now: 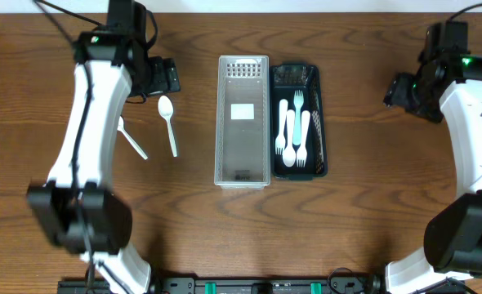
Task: Pack container
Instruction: 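Carry the fork to the black basket and lower it in, then lower the left gripper onto a white spoon and grasp it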
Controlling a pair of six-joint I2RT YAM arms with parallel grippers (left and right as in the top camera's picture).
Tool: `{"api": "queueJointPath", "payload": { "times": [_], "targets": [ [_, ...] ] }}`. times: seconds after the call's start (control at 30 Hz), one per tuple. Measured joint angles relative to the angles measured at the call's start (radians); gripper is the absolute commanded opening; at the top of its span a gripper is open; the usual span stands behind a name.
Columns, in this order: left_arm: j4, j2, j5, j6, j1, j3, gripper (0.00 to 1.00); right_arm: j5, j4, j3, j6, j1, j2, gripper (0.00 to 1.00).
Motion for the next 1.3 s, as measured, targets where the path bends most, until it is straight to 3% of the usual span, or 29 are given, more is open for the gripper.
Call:
{"api": "queueJointPath", "payload": {
  "times": [0.27, 0.63, 0.97, 1.3],
  "targets": [
    [0.040, 0.198, 0.040, 0.000, 0.022, -0.002, 0.98, -0.006, 0.079, -0.124, -0.022, -0.001, 0.009, 0.73],
    [0.114, 0.285, 0.057, 0.000, 0.018, -0.003, 0.98, -0.006, 0.101, -0.134, -0.029, -0.001, 0.011, 0.73],
    [0.109, 0.393, 0.090, -0.016, 0.018, -0.002, 0.98, -0.006, 0.101, -0.134, -0.029, -0.001, 0.011, 0.73],
    [0.076, 0.393, 0.096, -0.024, 0.017, -0.002, 0.98, -0.006, 0.109, -0.134, -0.029, -0.001, 0.011, 0.73]
  ]
}}
